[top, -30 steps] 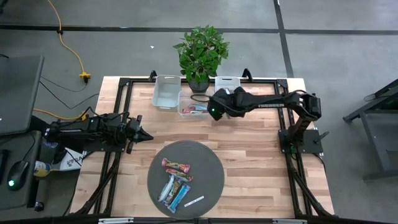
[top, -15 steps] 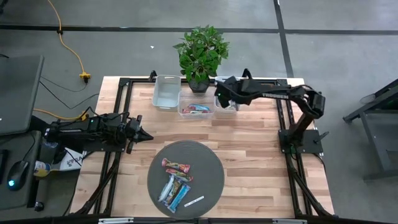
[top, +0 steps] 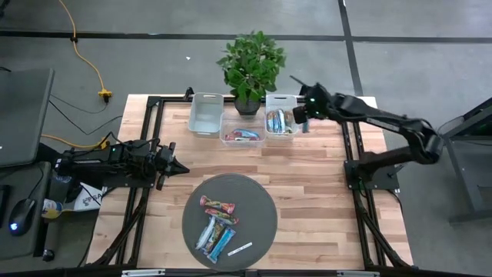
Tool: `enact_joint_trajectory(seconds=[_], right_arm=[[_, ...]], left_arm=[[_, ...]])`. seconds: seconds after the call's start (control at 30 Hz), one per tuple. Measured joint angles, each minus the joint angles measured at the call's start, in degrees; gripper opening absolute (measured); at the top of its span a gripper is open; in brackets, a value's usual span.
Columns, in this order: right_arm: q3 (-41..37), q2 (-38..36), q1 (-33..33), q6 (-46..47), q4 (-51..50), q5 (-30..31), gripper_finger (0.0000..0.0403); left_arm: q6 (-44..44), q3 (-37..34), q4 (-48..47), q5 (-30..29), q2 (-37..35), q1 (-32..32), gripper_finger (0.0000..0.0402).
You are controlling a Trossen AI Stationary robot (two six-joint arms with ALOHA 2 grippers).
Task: Pick and place Granola Bars by type
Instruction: Put the yellow granola bar into the white bin
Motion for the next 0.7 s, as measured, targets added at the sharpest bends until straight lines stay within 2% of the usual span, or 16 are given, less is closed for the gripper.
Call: enact_joint_trajectory(seconds=[0.13, 0.27, 0.4, 0.7], right_arm=[[-7.0, -5.1, -2.4, -0.6, 9.5, -7.4, 0.0000], [-13.5, -6.6, -4.8, -0.6, 21.8, -14.5, 0.0000], [-17.5, -5.9, -7.4, 1.0, 31.8, -20.1, 0.0000], [-18.3, 0.6, -12.3, 1.4, 43.0, -30.4, 0.0000]], left_arm=[[0.0, 0.0, 0.0, 0.0, 0.0, 0.0, 0.0001], [0.0, 0.0, 0.0, 0.0, 0.0, 0.0, 0.0001], [0.0, 0.0, 0.0, 0.0, 0.0, 0.0, 0.0001], [0.0, 0.0, 0.0, -0.1, 0.0, 0.0, 0.0001]])
